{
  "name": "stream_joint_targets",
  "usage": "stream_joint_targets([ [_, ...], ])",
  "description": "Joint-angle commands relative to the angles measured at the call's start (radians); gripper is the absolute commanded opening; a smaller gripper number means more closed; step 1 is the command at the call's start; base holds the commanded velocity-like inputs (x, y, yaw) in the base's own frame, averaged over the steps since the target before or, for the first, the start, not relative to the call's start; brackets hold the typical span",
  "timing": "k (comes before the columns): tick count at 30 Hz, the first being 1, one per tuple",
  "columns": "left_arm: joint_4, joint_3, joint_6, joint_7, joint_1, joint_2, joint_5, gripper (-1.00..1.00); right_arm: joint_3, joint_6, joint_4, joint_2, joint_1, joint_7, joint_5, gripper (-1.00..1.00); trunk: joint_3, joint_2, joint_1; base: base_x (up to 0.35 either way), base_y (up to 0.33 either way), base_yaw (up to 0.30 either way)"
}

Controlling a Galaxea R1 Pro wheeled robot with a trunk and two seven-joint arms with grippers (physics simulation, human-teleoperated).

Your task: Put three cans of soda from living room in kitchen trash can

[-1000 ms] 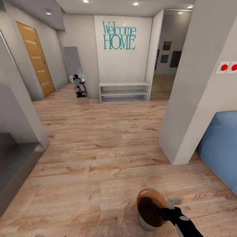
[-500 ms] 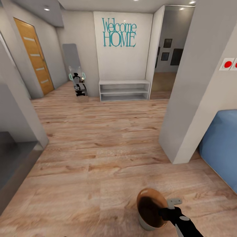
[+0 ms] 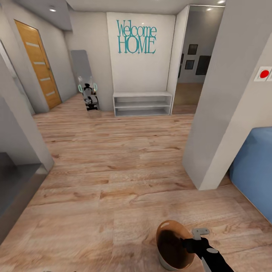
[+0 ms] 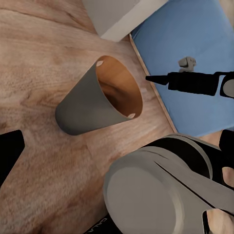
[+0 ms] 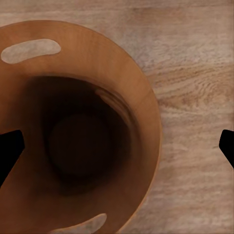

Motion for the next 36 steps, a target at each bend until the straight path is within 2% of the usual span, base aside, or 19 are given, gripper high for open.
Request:
stream_joint_targets([
  [1,0.000,0.000,0.000,0.000,0.000,0.000,0.000,1.00,0.000,0.000,0.000,0.000,0.000,0.000,0.000,1.00,0.000,0.000,0.000,0.005,-0.002,0.000],
  [16,-0.001,0.000,-0.001,0.000,0.000,0.000,0.000,1.00,-0.003,0.000,0.031,-0.011,-0.003,-0.001,0.000,1.00,-0.007,0.000,0.000,0.001,0.000,0.000],
  [28,-0.001,0.000,-0.001,0.000,0.000,0.000,0.001,1.00,-0.003,0.000,0.034,-0.012,-0.004,-0.002,0.000,1.00,-0.024,0.000,0.000,0.000,0.000,0.000],
  [36,-0.001,0.000,-0.001,0.000,0.000,0.000,0.001,1.00,-0.003,0.000,0.034,-0.012,-0.004,-0.002,0.000,1.00,-0.061,-0.056,0.031,0.000,0.000,0.000],
])
